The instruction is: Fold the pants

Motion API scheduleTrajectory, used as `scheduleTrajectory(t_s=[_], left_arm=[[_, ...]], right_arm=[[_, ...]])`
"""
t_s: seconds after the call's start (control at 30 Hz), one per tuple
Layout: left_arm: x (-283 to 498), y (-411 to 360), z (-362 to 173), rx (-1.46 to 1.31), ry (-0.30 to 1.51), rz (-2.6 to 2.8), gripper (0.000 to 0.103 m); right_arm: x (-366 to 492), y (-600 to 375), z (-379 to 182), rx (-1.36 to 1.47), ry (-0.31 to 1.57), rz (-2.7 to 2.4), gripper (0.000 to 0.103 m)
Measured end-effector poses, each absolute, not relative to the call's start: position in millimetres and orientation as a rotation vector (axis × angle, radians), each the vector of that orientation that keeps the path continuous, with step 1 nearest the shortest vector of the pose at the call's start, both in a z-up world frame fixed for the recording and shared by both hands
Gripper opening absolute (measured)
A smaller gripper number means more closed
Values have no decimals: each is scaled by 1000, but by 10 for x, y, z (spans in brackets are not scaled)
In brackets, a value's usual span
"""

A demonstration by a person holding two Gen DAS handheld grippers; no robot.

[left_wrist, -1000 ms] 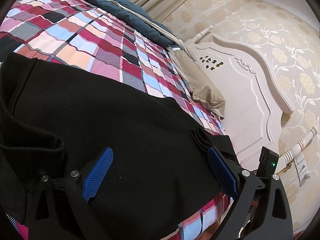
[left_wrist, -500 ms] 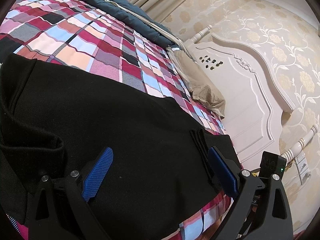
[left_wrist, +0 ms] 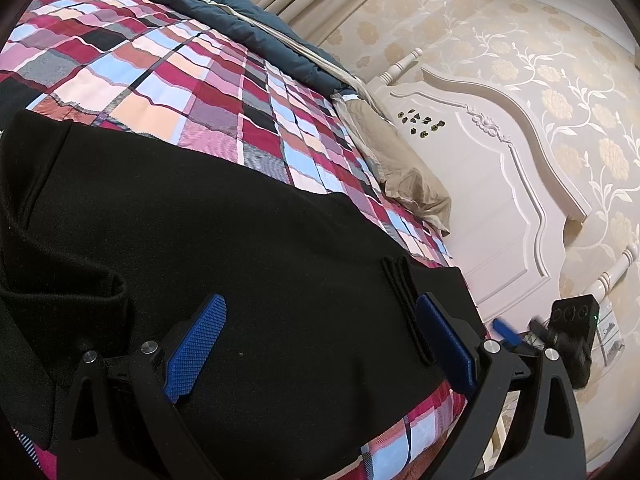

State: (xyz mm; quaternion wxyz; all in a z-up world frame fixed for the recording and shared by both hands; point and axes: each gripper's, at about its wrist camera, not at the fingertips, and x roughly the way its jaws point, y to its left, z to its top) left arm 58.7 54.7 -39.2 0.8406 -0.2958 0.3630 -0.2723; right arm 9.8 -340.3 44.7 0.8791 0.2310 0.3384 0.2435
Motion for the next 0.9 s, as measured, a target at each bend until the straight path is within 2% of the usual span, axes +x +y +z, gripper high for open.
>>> scheduleTrajectory(t_s=[0.13,0.27,0.33,0.47,0.53,0.63,0.7,0.77,0.87,0.9], left_arm=[[579,543,-396,-624,767,-575,95],[591,551,-382,-615,766,-571,95],[597,555,-380,-613,768,-569,95],[614,573,-379,-614,773,-569,95],[630,579,-381,-613,775,-567,95],[632,571,-384,-603,773,-564,95],[634,573,-384,-596,768,-562,95],[626,555,-393,-591,768,-560,95],[633,562,-397,-596,770,-565,95],[634,560,-398,-597,769,-567,95]], right_arm=[[-15,-4427,452,592,629,243,68],[-4,-5224,-12,859,674,156,67],[55,-5339,-337,952,737,174,59],[102,-5126,-465,914,774,215,50],[109,-5078,-476,876,779,193,33],[98,-5004,-542,803,793,152,25],[118,-4988,-512,780,785,147,26],[137,-4998,-461,773,795,174,32],[112,-5130,-328,805,763,219,49],[150,-5189,-299,819,741,231,59]])
